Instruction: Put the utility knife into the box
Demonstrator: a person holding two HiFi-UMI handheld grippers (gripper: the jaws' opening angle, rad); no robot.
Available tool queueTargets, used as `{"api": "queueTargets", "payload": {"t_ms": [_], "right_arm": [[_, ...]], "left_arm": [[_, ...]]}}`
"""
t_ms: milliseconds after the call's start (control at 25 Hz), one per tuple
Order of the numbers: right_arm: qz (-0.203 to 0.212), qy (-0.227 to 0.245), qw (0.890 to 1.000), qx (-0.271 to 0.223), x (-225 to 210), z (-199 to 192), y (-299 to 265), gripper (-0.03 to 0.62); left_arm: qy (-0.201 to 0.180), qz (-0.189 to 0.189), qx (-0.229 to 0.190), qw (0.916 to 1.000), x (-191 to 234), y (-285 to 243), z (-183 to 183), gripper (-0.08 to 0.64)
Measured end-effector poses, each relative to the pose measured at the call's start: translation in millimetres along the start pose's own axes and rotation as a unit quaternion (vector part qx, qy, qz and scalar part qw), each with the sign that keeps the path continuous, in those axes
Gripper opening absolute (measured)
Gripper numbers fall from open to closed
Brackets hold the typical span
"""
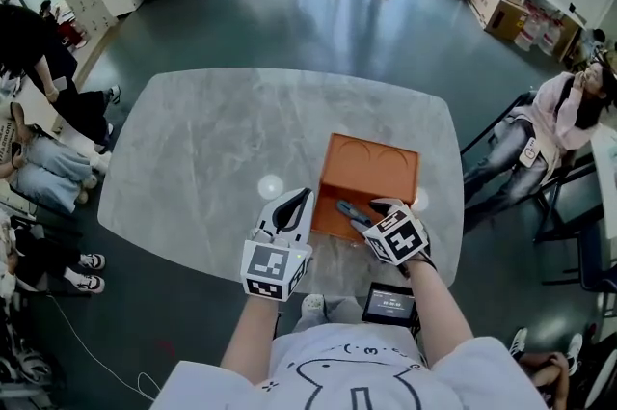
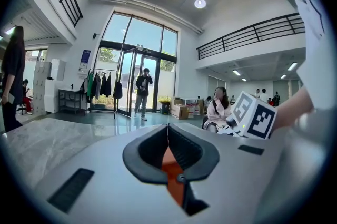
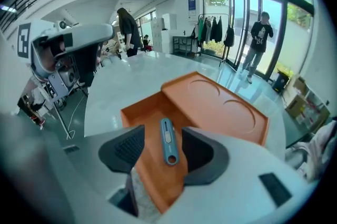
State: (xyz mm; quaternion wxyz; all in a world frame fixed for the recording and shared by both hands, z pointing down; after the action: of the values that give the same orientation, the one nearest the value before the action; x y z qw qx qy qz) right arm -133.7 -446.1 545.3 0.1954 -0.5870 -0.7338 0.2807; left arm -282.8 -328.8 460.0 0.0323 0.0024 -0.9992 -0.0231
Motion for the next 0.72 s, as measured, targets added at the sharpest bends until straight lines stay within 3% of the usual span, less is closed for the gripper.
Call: {"api": "queueTargets", "payload": {"t_ms": [280, 720], "right_arm": [[-0.038, -0.024, 0.996, -0.077, 20, 13, 38, 0.222], [-0.099, -0.025, 0.968, -0.227, 44, 33, 104, 0.067]], "left_arm": [[-0.007, -0.022, -0.017, 0.9996, -6, 23, 10, 0.015], [-0.016, -0.045, -0.041, 0.998, -23, 29, 23, 0.015]]}}
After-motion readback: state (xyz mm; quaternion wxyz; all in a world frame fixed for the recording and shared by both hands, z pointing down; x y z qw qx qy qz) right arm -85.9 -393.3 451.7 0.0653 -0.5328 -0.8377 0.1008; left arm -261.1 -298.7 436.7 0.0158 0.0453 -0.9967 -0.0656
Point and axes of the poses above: the fingertips, and each gripper's own axes: y backward along the fingers, x to its left, z out of its top, the point moved 8 cm from there along y, backward along the fingers, and after that the axes turned 13 degrees about -x, right-handed, at the moved point
